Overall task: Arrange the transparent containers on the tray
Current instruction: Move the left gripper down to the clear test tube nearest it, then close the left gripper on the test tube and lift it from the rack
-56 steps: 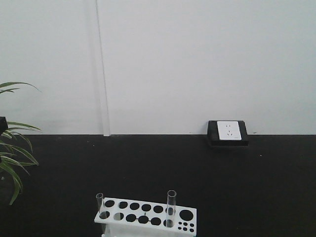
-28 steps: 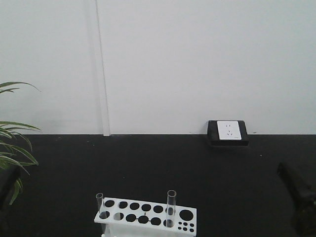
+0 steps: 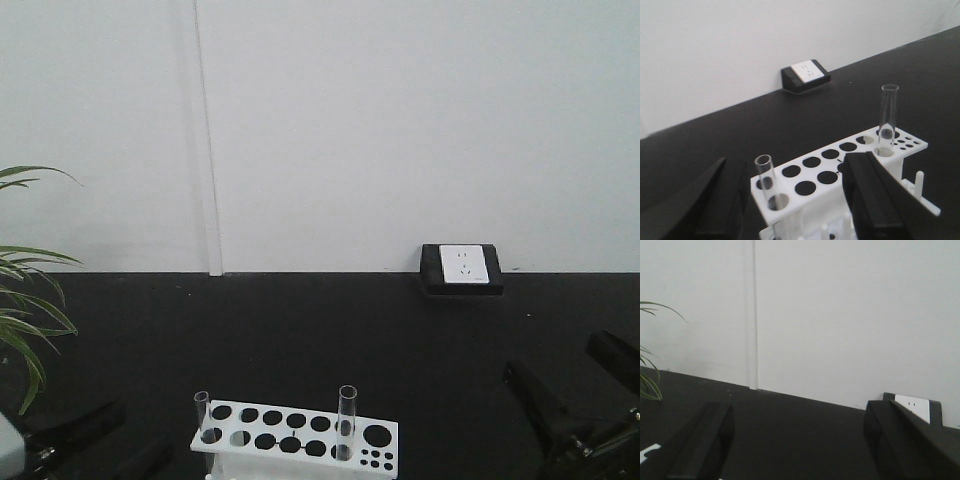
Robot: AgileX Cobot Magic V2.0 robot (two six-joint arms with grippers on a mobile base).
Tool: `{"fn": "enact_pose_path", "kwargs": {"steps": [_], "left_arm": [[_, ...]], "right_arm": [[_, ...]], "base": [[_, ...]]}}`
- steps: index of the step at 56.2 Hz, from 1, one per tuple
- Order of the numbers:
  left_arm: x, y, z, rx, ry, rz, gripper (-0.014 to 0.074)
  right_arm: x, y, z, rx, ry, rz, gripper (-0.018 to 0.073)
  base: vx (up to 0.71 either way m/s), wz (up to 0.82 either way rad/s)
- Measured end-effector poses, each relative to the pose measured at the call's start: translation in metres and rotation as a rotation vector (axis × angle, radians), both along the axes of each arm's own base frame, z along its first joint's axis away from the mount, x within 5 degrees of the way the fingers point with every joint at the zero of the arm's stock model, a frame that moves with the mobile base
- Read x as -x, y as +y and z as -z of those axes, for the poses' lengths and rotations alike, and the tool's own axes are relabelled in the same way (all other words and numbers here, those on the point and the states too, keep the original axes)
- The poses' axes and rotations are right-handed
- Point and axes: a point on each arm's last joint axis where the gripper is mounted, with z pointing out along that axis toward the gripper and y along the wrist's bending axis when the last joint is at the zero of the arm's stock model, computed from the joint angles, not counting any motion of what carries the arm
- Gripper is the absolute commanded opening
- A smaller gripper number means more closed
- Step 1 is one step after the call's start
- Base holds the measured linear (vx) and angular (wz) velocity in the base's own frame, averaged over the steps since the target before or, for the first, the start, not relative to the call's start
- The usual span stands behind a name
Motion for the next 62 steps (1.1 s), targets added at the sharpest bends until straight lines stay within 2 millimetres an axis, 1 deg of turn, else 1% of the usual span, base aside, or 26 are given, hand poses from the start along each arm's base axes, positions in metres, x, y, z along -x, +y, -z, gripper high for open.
{"fn": "enact_pose_path", "kwargs": {"steps": [11,21,33,38,44,48,52,59,62], "left_arm": [[-0.044,-0.010,0.018,0.061,0.015,0.043,0.0512],[-0.074,-0.014,0.028,0.088,0.026,0.036,0.0512],[-0.097,-0.018,0.041,0.111,0.066,0.045,0.0512],[-0.103,-0.021,0.047,0.098,0.075,0.064,0.0512],[-0.106,-0.023,0.056,0.091,0.098,0.076,0.0499],[-0.106,-0.025,0.061,0.091,0.113,0.078,0.0467],[-0.107,-0.025,0.064,0.090,0.125,0.079,0.0408],[-0.107,-0.026,0.065,0.097,0.121,0.082,0.0251],[-0.107,-0.026,0.063,0.110,0.106,0.088,0.0162]], "right_arm": [[-0.004,0.002,0.001,-0.012,-0.019,-0.011,0.0578],[-0.004,0.002,0.002,-0.002,-0.019,-0.010,0.0578],[-0.004,0.002,0.002,0.024,-0.030,-0.007,0.0578],[-0.004,0.002,0.002,0.026,-0.031,-0.007,0.0578],[-0.004,0.002,0.002,0.026,-0.031,-0.007,0.0578],[-0.004,0.002,0.002,0.026,-0.031,-0.007,0.0578],[-0.004,0.002,0.002,0.026,-0.031,-0.007,0.0578],[-0.004,0.002,0.002,0.026,-0.031,-0.007,0.0578],[-0.004,0.002,0.002,0.026,-0.031,-0.007,0.0578]], "base": [[0.00,0.00],[0.00,0.00],[0.00,0.00],[0.00,0.00],[0.00,0.00],[0.00,0.00],[0.00,0.00],[0.00,0.00],[0.00,0.00]]}}
